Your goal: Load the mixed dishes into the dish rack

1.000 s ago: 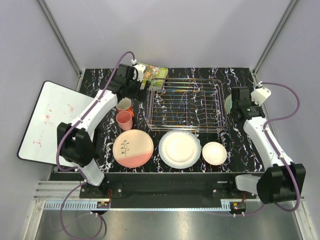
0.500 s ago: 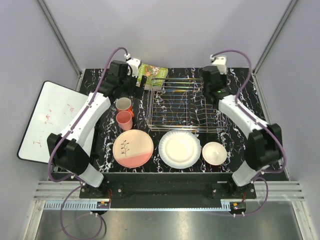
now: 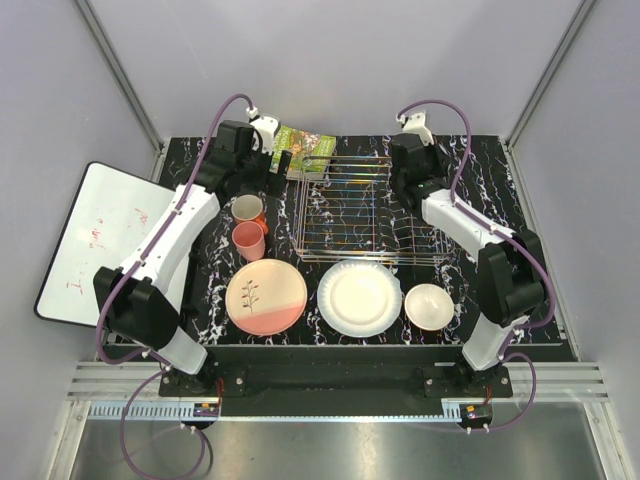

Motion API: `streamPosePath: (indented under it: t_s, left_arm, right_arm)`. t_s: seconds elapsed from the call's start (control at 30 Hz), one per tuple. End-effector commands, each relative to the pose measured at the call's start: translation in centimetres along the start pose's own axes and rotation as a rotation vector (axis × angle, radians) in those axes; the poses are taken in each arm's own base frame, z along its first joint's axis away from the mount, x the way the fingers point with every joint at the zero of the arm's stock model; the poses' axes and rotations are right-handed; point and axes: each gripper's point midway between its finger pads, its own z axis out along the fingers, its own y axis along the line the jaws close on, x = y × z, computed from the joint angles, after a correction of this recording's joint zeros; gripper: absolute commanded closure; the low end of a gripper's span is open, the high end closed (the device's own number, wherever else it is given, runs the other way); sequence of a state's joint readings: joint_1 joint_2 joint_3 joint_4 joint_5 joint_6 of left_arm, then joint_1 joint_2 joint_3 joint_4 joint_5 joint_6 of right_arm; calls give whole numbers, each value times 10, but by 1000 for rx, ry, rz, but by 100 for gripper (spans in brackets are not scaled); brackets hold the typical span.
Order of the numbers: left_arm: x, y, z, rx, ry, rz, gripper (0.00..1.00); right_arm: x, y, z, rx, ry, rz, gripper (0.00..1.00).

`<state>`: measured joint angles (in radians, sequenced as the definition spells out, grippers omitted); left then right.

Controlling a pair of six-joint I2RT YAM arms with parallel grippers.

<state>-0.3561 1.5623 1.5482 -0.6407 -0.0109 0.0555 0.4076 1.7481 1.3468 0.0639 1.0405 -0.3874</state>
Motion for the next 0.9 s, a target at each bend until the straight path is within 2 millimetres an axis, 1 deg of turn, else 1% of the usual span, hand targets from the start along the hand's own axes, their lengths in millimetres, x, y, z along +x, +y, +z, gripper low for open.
streamPosePath:
  t_s: [0.0, 0.07, 0.2, 0.23, 0.33, 0.6, 0.8, 0.87]
  left_arm:
    - [-15, 5, -16, -13, -62, 6, 1]
    - [-12, 4, -15, -10, -56, 11, 1]
    - [-11, 5, -16, -10, -56, 16, 1]
    - [-10, 5, -16, -10, -54, 16, 1]
    - [-10, 5, -16, -10, -53, 22, 1]
    - [-6, 6, -16, -16, -48, 30, 1]
    - [-6, 7, -16, -19, -48, 31, 1]
    - [-7, 7, -16, -19, -51, 36, 1]
  right_arm:
    - [-14, -8, -6, 84, -39, 36, 100]
    - [-5, -2, -5, 91, -26, 8, 100]
    - [4, 6, -3, 95, -7, -31, 100]
    - [9, 10, -1, 105, 7, -55, 100]
    - [13, 16, 3, 124, 23, -84, 100]
    - [22, 26, 4, 118, 30, -110, 100]
    - [34, 50, 2, 93, 41, -149, 100]
    - [42, 60, 5, 87, 53, -166, 100]
